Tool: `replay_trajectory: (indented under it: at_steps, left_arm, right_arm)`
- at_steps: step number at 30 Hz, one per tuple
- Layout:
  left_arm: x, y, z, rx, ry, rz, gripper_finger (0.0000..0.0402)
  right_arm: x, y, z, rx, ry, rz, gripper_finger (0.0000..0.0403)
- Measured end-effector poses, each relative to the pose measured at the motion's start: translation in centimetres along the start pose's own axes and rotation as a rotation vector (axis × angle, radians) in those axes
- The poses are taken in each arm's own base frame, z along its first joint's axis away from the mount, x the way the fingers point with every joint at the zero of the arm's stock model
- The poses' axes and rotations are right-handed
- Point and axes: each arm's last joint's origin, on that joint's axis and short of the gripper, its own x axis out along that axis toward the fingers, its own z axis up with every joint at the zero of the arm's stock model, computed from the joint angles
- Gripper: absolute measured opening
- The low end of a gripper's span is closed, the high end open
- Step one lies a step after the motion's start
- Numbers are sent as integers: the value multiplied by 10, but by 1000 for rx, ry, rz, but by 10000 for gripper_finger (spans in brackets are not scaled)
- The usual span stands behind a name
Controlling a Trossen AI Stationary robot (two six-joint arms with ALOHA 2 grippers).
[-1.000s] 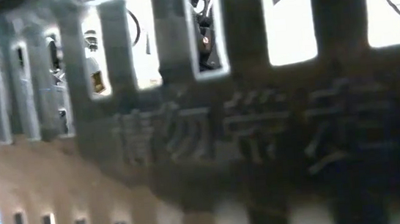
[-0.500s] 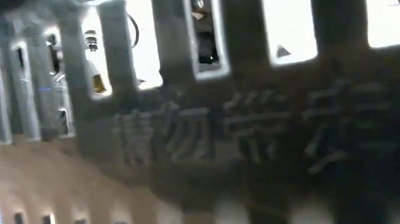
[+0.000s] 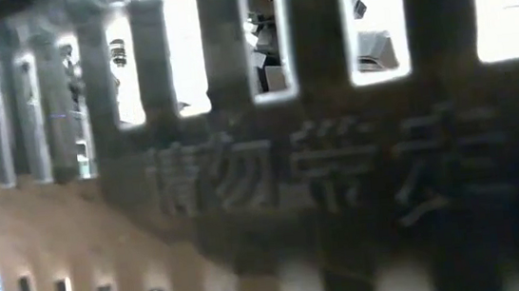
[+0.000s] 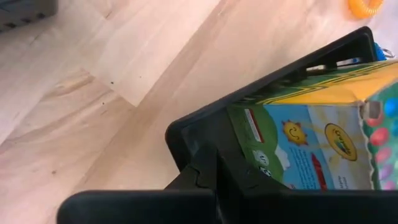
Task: Pick & Place Office Desk Supplies
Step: Put the small yellow crayon box into the top black bin
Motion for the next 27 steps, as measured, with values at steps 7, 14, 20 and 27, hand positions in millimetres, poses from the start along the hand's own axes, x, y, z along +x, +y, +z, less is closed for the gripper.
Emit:
replay_trajectory:
  at_steps: [7,14,20,27]
  left_arm:
    - [-23,-16,17,109,-206,-153,3]
    - [-36,-22,24,171,-288,-162,4]
    - [-37,-22,22,162,-264,-160,11]
    - [-36,-22,21,158,-251,-166,12]
  right_arm:
    - [-3,5,3,-1,-23,30,0]
    - [-46,13,7,-23,-56,27,0]
    - [-92,13,4,98,-114,64,14]
    - [-103,32,-9,274,44,243,86]
